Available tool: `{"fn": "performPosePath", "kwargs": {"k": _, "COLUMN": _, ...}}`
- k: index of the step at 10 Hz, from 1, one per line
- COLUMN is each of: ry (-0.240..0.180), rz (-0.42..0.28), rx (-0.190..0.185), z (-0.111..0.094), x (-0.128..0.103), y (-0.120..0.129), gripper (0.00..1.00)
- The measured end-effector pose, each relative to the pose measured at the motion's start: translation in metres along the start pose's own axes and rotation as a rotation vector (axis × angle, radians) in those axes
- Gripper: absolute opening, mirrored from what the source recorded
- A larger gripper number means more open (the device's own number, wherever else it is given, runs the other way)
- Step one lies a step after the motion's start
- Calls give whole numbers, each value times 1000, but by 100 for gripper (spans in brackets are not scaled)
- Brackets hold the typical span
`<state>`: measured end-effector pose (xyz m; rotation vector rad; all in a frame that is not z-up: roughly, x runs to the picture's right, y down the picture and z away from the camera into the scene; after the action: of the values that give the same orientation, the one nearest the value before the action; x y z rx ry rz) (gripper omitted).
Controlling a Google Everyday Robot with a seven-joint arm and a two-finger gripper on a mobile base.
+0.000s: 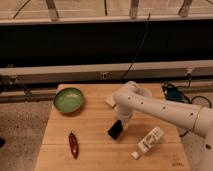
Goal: Place the eraser on the white sponge
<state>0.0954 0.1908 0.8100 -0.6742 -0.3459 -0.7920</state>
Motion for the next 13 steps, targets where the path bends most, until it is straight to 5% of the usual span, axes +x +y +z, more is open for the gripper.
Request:
{"fn": "performPosePath", "kwargs": {"k": 5, "ry": 24, "rz": 12, "rx": 23, "z": -34, "x": 34, "y": -16, "gripper": 0}}
{"fn": "performPosePath", "kwargs": {"k": 13, "ry": 61, "rz": 12, "rx": 40, "z": -46, "x": 65, "y": -51, "gripper": 0}}
